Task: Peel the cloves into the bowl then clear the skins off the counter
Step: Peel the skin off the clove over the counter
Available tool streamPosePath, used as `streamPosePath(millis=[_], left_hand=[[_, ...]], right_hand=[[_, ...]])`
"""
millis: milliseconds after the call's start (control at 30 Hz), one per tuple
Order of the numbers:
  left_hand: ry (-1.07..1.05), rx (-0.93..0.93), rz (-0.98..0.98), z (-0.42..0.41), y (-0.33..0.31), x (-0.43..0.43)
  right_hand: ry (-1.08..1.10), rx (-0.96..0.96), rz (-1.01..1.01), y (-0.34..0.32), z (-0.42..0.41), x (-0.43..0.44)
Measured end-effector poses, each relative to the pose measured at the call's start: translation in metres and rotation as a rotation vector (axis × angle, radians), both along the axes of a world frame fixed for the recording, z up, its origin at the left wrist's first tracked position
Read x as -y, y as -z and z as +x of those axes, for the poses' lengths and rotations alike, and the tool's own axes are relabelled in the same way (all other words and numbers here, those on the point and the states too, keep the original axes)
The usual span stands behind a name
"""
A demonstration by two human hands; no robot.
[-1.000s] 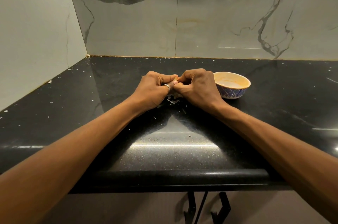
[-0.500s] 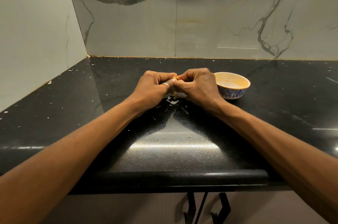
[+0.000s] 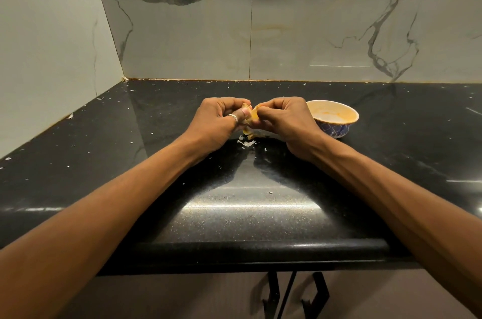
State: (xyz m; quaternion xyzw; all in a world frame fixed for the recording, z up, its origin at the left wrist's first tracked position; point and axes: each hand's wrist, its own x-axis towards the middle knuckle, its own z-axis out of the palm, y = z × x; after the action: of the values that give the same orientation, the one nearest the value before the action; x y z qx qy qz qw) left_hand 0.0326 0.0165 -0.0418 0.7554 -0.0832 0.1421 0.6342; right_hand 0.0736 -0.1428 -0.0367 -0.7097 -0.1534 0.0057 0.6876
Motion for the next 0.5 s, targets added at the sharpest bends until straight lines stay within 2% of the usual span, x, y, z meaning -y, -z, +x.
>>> streamPosePath(millis=[300,500], left_hand=[[-0.006,0.003,0.076,-0.0011,-0.0034,-0.0033],[-0.062,-0.015,0.113,0.0035,-0.0019,-0.0022]], right_hand=[[-0.108,-0.025,0.070,-0.0037,-0.0021,0.0008],[-0.033,0.077,-0.073,0.0028,0.0039,0.0018]])
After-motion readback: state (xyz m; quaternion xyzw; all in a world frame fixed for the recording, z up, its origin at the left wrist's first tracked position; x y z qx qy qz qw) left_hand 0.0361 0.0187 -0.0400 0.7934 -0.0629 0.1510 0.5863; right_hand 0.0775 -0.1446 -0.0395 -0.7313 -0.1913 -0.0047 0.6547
